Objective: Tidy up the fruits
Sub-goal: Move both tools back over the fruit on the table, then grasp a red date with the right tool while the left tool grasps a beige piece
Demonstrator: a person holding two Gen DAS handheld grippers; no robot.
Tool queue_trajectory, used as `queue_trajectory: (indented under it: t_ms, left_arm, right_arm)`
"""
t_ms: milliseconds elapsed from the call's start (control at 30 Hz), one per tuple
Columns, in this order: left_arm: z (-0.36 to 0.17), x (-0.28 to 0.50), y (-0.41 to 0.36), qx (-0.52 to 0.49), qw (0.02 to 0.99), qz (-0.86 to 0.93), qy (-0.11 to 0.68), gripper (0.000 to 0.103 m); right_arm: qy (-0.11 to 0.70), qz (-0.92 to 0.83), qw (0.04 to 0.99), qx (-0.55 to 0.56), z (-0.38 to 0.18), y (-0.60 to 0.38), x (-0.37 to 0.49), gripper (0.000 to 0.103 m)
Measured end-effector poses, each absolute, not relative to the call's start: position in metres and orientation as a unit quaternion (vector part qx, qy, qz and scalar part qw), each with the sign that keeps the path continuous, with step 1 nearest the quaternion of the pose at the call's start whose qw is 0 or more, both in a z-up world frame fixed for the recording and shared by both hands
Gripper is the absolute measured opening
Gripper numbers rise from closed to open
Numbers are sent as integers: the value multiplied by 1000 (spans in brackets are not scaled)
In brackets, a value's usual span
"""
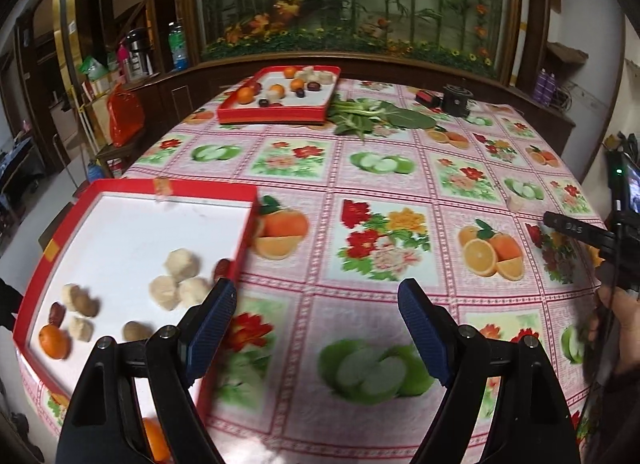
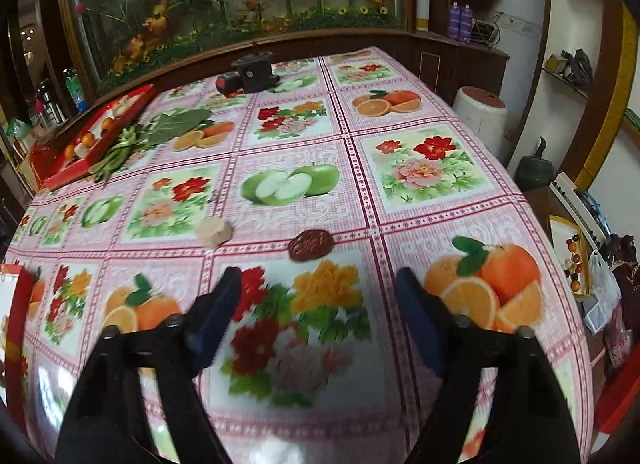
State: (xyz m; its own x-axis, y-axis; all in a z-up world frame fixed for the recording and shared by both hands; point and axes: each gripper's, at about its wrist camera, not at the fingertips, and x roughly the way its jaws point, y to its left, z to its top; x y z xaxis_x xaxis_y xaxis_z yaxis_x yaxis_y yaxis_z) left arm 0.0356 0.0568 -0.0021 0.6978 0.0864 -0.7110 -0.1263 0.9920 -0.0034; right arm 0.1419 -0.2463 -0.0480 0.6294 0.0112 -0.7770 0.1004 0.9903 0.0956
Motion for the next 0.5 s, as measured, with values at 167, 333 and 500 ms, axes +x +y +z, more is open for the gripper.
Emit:
queue_trajectory:
  t_ms: [167,333,500]
  left_arm:
    - [-4,50,34,-19,922,46,384,83]
    - [-9,69,2,-6,921,19,389,83]
    - [-14,101,-49,-2,918,-34,396,83]
  right_arm:
    - [442,-29,895,47,-57,-239,162,67]
    - [453,-44,890,25,-65,-239,167,29]
    - [446,-37,894,31,-64,-245,159,29]
